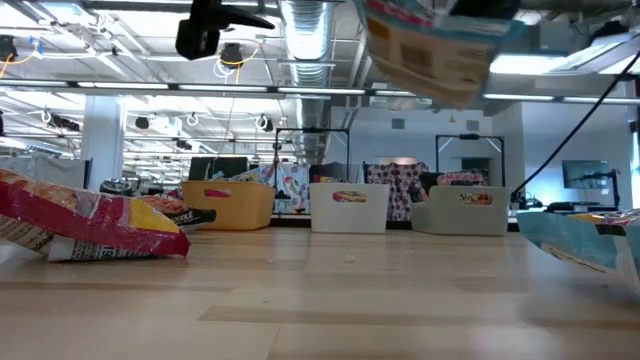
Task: Sort Maruchan noodles
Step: Put the blue noodle pack into the orange bin
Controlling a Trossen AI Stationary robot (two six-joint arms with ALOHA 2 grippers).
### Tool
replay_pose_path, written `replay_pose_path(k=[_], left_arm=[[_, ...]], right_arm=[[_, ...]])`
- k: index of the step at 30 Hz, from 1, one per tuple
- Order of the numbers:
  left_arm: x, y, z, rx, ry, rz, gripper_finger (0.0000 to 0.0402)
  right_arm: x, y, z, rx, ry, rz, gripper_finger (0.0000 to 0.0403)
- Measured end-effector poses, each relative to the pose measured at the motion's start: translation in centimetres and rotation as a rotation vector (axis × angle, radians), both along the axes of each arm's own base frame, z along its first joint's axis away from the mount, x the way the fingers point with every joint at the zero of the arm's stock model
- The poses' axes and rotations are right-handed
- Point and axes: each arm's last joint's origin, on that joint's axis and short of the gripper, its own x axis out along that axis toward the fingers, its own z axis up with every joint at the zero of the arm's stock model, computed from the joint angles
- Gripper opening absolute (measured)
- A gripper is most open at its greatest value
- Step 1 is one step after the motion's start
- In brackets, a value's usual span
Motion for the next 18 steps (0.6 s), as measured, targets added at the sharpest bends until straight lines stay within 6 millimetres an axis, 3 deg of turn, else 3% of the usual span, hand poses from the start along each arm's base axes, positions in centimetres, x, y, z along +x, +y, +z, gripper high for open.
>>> replay_pose_path(k=[10, 18], left_arm=[[0.3, 1.1, 0.7, -0.104, -0.089, 0.074, 0.0161], [0.4, 1.4, 1.3, -0.111, -0.148, 0.057, 0.0161]], right_arm=[[2.2, -2.6, 3.2, -0.267, -0.081, 0.156, 0.0004], [2.9, -4.4, 4.0, -0.329, -0.093, 0.142, 0.0005]])
